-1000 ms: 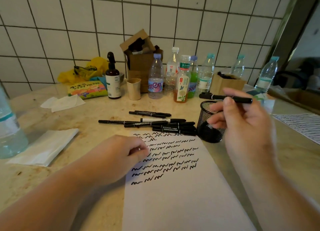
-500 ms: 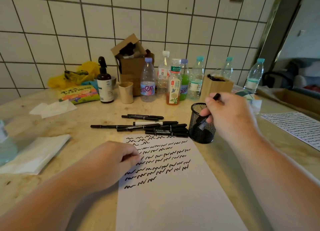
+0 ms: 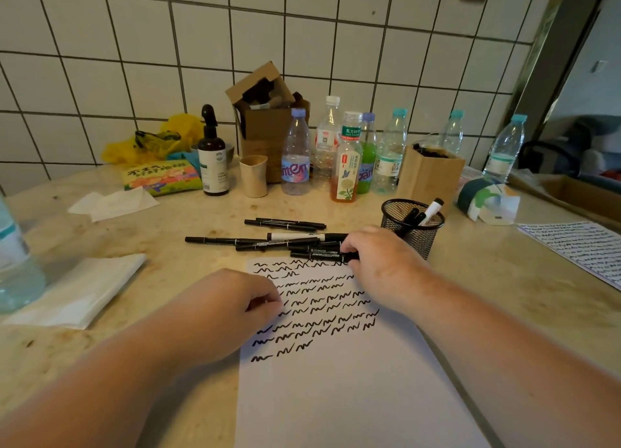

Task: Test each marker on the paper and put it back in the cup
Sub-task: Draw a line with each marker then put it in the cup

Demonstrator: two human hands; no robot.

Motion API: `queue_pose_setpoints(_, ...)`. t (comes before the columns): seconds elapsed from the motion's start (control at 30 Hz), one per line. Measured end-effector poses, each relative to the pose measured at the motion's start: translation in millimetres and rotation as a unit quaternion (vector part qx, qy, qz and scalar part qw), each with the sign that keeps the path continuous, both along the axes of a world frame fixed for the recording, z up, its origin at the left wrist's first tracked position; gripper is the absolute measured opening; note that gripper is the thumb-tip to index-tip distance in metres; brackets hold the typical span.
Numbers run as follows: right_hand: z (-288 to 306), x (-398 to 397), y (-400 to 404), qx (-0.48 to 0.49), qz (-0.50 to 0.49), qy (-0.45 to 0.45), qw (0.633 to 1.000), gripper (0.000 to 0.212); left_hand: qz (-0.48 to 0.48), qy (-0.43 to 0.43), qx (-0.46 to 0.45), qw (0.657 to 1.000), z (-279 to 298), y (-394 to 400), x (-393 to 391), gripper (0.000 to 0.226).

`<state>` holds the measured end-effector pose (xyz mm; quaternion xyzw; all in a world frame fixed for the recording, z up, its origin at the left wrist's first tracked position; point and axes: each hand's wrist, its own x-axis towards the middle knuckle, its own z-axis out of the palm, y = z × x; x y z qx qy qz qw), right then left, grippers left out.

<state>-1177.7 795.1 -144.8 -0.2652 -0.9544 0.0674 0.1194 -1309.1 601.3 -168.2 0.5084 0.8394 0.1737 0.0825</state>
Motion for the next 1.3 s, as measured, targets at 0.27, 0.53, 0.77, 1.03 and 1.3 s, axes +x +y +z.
queue_pose_setpoints(0.27, -14, -16, 2, 0.086, -0.056, -0.087, 0.991, 0.047, -0.006, 0.005, -0.004, 1.0, 1, -1, 2, 0.021)
queue_pose_setpoints(0.53, -5, -1, -12, 0.047, -0.044, -0.072, 0.995, 0.016, 0.0, -0.009, -0.001, 1.0, 2, -3, 4, 0.018)
queue_pose_setpoints(0.77, 1, 39, -35, -0.41, 0.029, 0.158, 0.898, 0.009, -0.005, -0.015, 0.005, 1.0, 0, -1, 3, 0.017)
queue_pose_setpoints(1.03, -26, 43, -41, -0.588, 0.096, 0.287, 0.75, 0.008, -0.035, -0.048, 0.032, 0.998, 8, -1, 13, 0.019)
queue_pose_setpoints(1.3, -21, 44, -48, -0.6, 0.145, 0.28, 0.735, 0.028, -0.082, -0.079, 0.083, 0.99, 10, 4, 24, 0.014)
